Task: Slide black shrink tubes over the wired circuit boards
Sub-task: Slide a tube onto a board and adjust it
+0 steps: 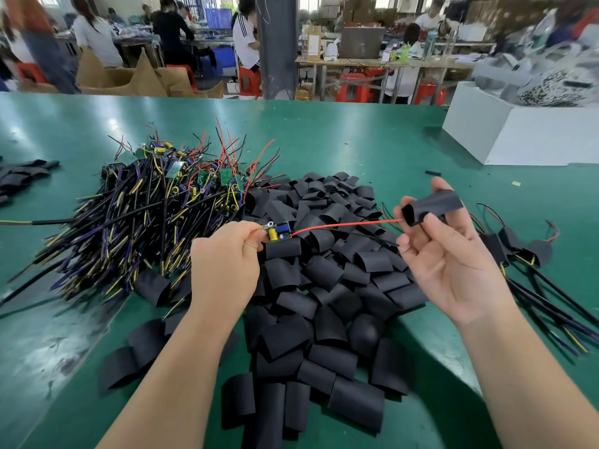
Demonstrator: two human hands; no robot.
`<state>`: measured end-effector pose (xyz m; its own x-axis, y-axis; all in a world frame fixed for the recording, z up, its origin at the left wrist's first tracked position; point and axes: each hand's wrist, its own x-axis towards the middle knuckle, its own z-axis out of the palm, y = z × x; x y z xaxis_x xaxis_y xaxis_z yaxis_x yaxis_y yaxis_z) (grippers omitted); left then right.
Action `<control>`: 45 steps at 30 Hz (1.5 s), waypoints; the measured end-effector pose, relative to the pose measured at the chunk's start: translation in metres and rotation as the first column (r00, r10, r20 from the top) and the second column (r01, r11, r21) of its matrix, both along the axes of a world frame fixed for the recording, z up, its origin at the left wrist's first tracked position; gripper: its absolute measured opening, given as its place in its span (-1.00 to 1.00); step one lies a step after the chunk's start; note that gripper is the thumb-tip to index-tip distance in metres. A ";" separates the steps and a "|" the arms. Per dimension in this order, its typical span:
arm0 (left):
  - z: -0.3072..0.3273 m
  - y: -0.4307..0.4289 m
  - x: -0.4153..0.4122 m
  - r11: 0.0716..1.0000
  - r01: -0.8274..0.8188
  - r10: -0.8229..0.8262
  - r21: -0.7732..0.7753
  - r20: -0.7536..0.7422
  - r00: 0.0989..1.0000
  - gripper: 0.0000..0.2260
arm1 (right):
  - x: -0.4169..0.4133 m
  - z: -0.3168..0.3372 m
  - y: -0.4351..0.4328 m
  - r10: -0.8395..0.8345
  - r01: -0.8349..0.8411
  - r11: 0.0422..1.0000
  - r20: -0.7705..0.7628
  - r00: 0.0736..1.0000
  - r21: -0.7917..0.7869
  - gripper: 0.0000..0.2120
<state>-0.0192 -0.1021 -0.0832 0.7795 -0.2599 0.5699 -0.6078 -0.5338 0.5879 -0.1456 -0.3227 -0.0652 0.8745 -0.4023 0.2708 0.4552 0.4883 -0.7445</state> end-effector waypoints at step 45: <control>-0.006 -0.023 -0.023 0.978 0.205 -0.207 -0.030 -0.138 0.969 -0.83 | 0.016 -0.015 0.040 -0.065 0.019 0.909 -0.097 0.993 -0.416 -0.67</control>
<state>-0.0419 -0.1247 -0.0890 0.7822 -0.4151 0.4646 -0.6152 -0.3963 0.6816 -0.1296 -0.2827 -0.0807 0.8922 -0.3111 0.3275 0.3757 0.1085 -0.9204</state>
